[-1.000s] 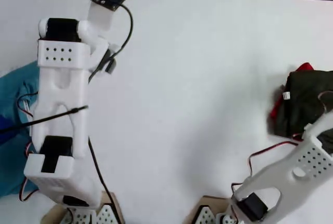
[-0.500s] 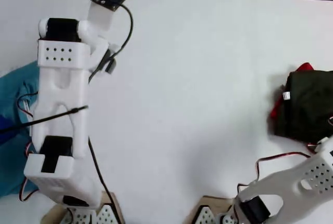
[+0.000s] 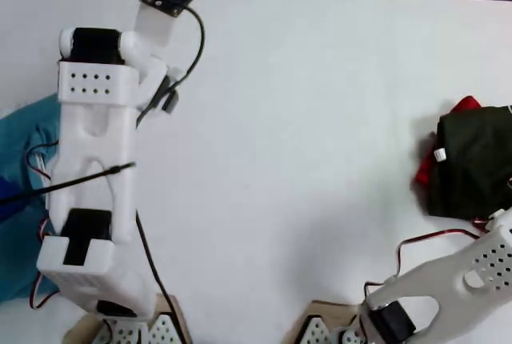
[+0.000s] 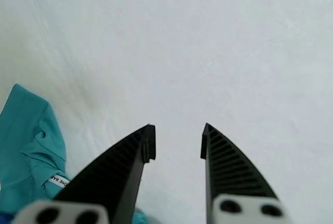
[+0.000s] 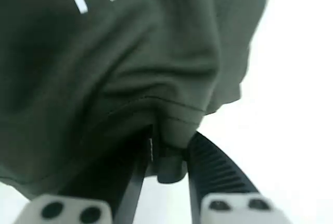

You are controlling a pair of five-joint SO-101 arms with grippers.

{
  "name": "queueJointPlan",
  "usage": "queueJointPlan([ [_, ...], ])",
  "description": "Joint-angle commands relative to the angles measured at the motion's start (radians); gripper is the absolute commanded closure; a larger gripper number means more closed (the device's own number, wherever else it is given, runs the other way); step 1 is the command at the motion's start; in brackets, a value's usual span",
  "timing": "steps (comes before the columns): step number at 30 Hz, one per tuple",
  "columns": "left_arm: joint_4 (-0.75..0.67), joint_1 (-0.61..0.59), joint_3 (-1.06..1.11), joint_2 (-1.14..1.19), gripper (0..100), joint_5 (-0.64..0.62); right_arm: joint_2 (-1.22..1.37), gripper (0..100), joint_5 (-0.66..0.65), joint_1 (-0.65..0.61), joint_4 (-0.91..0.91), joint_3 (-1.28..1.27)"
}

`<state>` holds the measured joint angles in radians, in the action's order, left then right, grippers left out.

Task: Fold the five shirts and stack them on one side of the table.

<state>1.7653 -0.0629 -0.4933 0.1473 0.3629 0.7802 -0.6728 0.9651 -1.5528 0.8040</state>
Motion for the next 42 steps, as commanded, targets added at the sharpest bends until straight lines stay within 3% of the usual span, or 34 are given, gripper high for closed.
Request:
queueJointPlan([
  [1, 0.008, 0.006, -0.002, -0.054, 83, -0.006, -0.004, 93.2, -0.005, -0.012, -0.018, 0.163],
  [19, 0.011, -0.002, -0.013, -0.055, 83, -0.002, 0.113, 92.5, -0.012, 0.008, -0.015, 0.270],
  [23, 0.009, -0.041, -0.091, -0.106, 83, -0.008, 0.062, 83.2, -0.005, -0.039, -0.197, 0.339],
  [26, 0.014, -0.103, -0.122, -0.203, 83, -0.006, -0.025, 72.8, -0.003, -0.071, -0.219, 0.344],
  [31, 0.014, -0.293, -0.067, -0.348, 83, 0.058, -0.239, 66.2, -0.009, -0.150, -0.219, 0.233],
  [37, -0.028, -0.686, 0.179, -0.393, 83, 0.176, -0.581, 66.2, -0.014, -0.351, -0.217, -0.267],
  [42, -0.345, -1.008, 0.372, -0.381, 83, 0.302, -0.952, 66.2, -0.029, -0.576, -0.182, -0.727],
])
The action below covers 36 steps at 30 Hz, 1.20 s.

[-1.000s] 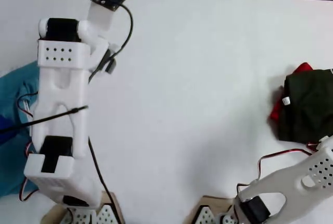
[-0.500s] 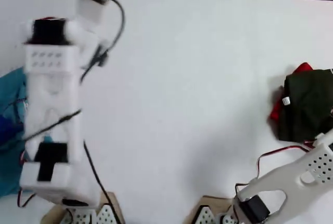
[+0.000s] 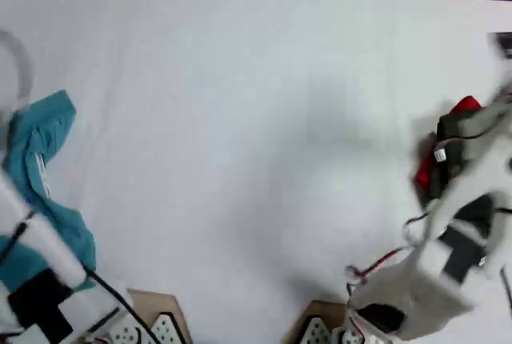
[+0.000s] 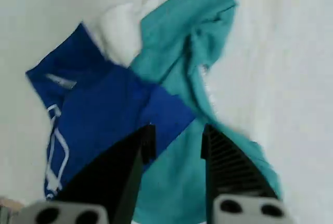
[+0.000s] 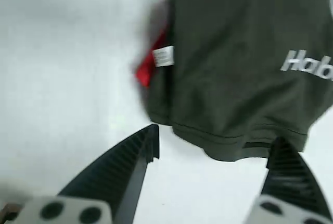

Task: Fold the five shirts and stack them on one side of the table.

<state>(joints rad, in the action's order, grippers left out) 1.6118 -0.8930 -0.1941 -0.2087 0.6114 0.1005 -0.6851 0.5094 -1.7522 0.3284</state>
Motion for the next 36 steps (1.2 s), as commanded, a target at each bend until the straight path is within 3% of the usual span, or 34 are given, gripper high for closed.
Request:
queueJointPlan([
  [1, -0.261, -0.218, 0.096, -0.008, 83, 0.069, -0.355, 66.2, -0.025, -0.165, 0.039, -0.334],
  [3, -0.350, -0.262, 0.122, 0.063, 83, 0.089, -0.538, 66.2, -0.031, -0.236, 0.101, -0.500],
  [7, -0.331, -0.276, 0.041, 0.288, 76, 0.114, -0.858, 66.2, -0.031, -0.340, 0.194, -0.819],
  [13, -0.137, -0.290, -0.291, 0.660, 69, 0.120, -1.079, 66.2, -0.028, -0.395, 0.196, -1.094],
  [22, 0.133, -0.310, -0.731, 1.109, 71, 0.198, -1.210, 66.2, -0.021, -0.366, 0.159, -1.145],
  [24, 0.175, -0.308, -0.800, 1.148, 77, 0.190, -1.221, 66.2, -0.020, -0.366, 0.160, -1.162],
  [27, 0.173, -0.315, -0.837, 1.152, 97, 0.132, -1.222, 66.2, -0.020, -0.363, 0.160, -1.185],
  [28, 0.175, -0.316, -0.840, 1.152, 99, 0.117, -1.222, 66.2, -0.020, -0.363, 0.160, -1.188],
  [36, 0.176, -0.322, -0.791, 0.944, 98, 0.104, -1.211, 66.2, -0.020, -0.363, 0.166, -1.192],
])
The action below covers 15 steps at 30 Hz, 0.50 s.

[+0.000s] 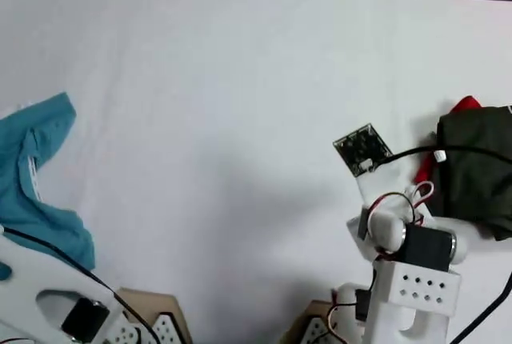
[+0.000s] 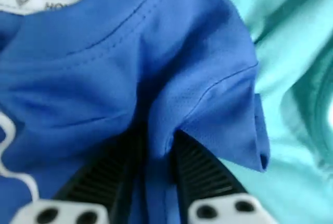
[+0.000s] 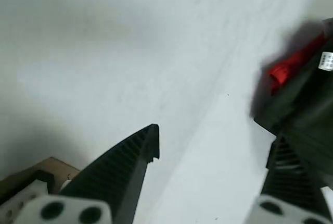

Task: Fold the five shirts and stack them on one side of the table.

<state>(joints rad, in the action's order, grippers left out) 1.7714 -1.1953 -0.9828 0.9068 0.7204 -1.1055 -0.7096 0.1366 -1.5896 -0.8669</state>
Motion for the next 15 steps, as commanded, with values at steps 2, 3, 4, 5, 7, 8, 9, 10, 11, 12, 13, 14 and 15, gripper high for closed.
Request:
queueJointPlan([
  [2, 0.017, 0.011, 0.022, -0.287, 98, -0.006, -0.005, 66.2, 0.005, 0.010, 0.004, 0.003],
  [3, 0.017, 0.028, 0.039, -0.350, 98, -0.009, -0.005, 66.2, 0.005, 0.010, 0.004, 0.003],
  [4, 0.017, 0.052, 0.054, -0.420, 98, -0.031, -0.005, 66.2, 0.005, 0.010, 0.004, 0.003],
  [5, 0.017, 0.077, 0.068, -0.494, 98, -0.058, -0.005, 66.2, 0.005, 0.010, 0.004, 0.003],
  [7, 0.015, 0.146, 0.088, -0.643, 98, -0.117, -0.005, 66.2, 0.005, 0.010, 0.004, 0.003],
  [8, 0.015, 0.189, 0.096, -0.715, 98, -0.144, -0.005, 66.2, 0.005, 0.010, 0.004, 0.003],
  [9, 0.015, 0.241, 0.105, -0.778, 98, -0.170, -0.005, 66.2, 0.005, 0.010, 0.004, 0.003],
  [10, 0.015, 0.301, 0.114, -0.839, 98, -0.193, -0.005, 66.2, 0.005, 0.010, 0.004, 0.002],
  [11, 0.014, 0.361, 0.127, -0.895, 98, -0.215, -0.005, 66.2, 0.005, 0.012, 0.004, 0.002],
  [12, 0.014, 0.423, 0.142, -0.941, 98, -0.233, -0.005, 66.2, 0.005, 0.012, 0.004, -0.003],
  [13, 0.014, 0.491, 0.157, -0.976, 98, -0.244, -0.005, 66.2, 0.005, 0.012, 0.004, -0.008],
  [14, 0.012, 0.549, 0.171, -0.999, 98, -0.247, -0.005, 66.2, 0.005, 0.012, 0.004, -0.009],
  [15, 0.012, 0.598, 0.183, -1.008, 98, -0.244, -0.005, 66.2, 0.005, 0.013, 0.004, -0.009],
])
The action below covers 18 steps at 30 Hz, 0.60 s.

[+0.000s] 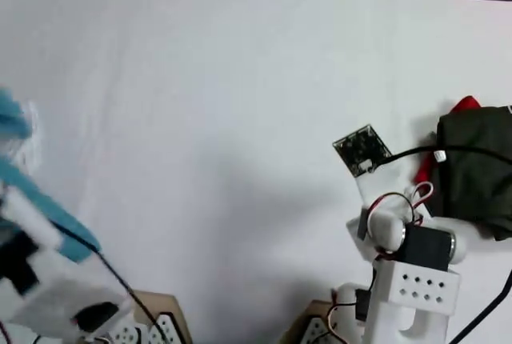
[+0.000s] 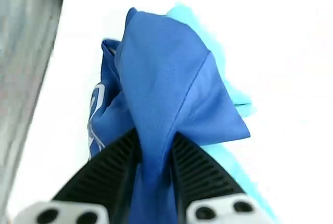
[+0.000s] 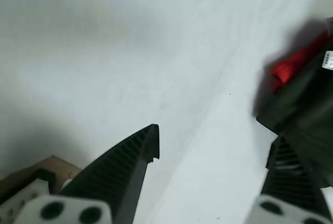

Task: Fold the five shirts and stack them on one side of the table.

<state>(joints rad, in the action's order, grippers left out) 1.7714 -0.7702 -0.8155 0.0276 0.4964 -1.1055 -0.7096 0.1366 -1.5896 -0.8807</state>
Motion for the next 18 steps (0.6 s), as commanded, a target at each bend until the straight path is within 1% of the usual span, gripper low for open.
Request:
queueJointPlan([
  [1, 0.012, 0.201, 0.030, -0.127, 98, -0.020, -0.005, 66.2, 0.005, 0.022, 0.004, 0.006],
  [3, 0.012, 0.203, 0.076, -0.110, 98, -0.020, -0.005, 66.2, 0.005, 0.041, 0.004, 0.009],
  [5, 0.003, 0.144, 0.137, -0.086, 98, -0.020, -0.005, 66.2, 0.002, 0.064, 0.004, 0.009],
  [7, -0.044, 0.038, 0.188, -0.058, 98, -0.006, -0.005, 66.2, -0.003, 0.085, 0.004, 0.009],
  [8, -0.081, -0.023, 0.203, -0.044, 98, 0.020, -0.005, 66.2, -0.003, 0.093, 0.004, 0.009],
  [11, -0.199, -0.206, 0.214, -0.008, 98, 0.107, -0.005, 66.2, -0.003, 0.088, 0.005, 0.009],
  [14, -0.322, -0.367, 0.213, 0.020, 98, 0.143, -0.005, 66.2, -0.003, 0.087, 0.005, 0.011],
  [16, -0.407, -0.462, 0.213, 0.034, 98, 0.114, -0.005, 66.2, -0.003, 0.087, 0.005, 0.008],
  [18, -0.479, -0.534, 0.213, 0.041, 98, 0.028, -0.005, 66.2, -0.003, 0.087, 0.005, 0.008],
])
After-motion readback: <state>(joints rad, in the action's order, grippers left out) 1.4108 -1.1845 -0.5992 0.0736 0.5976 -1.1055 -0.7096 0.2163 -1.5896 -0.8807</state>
